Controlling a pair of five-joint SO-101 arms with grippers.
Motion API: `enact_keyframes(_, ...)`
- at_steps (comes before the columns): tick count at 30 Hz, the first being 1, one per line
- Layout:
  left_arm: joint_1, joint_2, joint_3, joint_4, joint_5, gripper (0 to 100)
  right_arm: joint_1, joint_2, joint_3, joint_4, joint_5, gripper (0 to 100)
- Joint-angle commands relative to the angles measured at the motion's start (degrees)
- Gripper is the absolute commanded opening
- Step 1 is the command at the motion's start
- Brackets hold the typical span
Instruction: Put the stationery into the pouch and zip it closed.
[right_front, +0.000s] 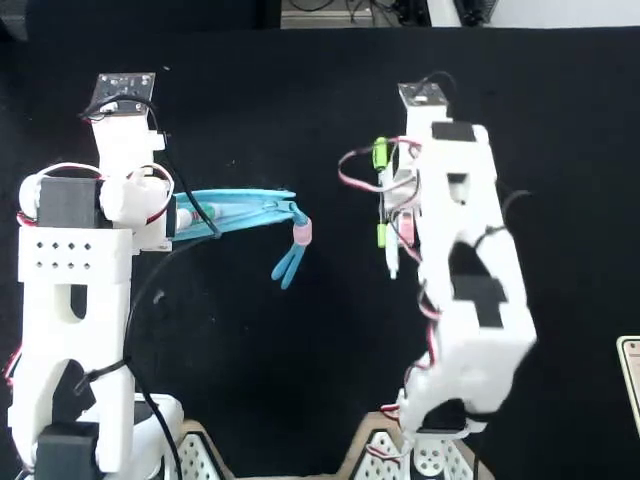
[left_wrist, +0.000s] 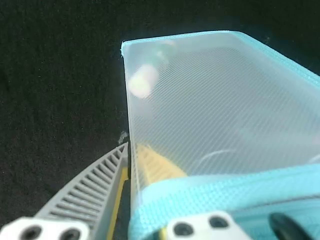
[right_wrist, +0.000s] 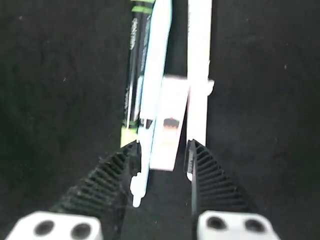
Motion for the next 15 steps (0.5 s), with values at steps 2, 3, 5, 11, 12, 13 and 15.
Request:
enact_keyframes(2, 0.9, -0.3, 0.2, 0.1, 0.1, 3, 0.5, 10.0, -14.9, 4.8, -0.1, 14.5)
enact_keyframes(3, 0.9, -0.3, 0.2, 0.1, 0.1, 3, 0.5, 11.6, -16.6, 4.9, -0.1, 14.5)
enact_keyframes(5, 0.9, -0.3, 0.2, 0.1, 0.1, 3, 0.8, 14.5, -19.5, 4.9, -0.1, 14.5)
enact_keyframes(11, 0.8, -0.4, 0.2, 0.1, 0.1, 3, 1.1, 19.6, -22.4, 5.5, 2.9, 13.9)
enact_keyframes(12, 0.8, -0.4, 0.2, 0.1, 0.1, 3, 1.5, 19.7, -22.5, 5.7, 3.8, 12.6)
enact_keyframes(13, 0.8, -0.4, 0.2, 0.1, 0.1, 3, 2.1, 19.7, -22.5, 5.7, 4.4, 10.9)
enact_keyframes(15, 0.8, -0.4, 0.2, 0.1, 0.1, 3, 3.5, 19.6, -22.5, 5.7, 5.3, 8.4)
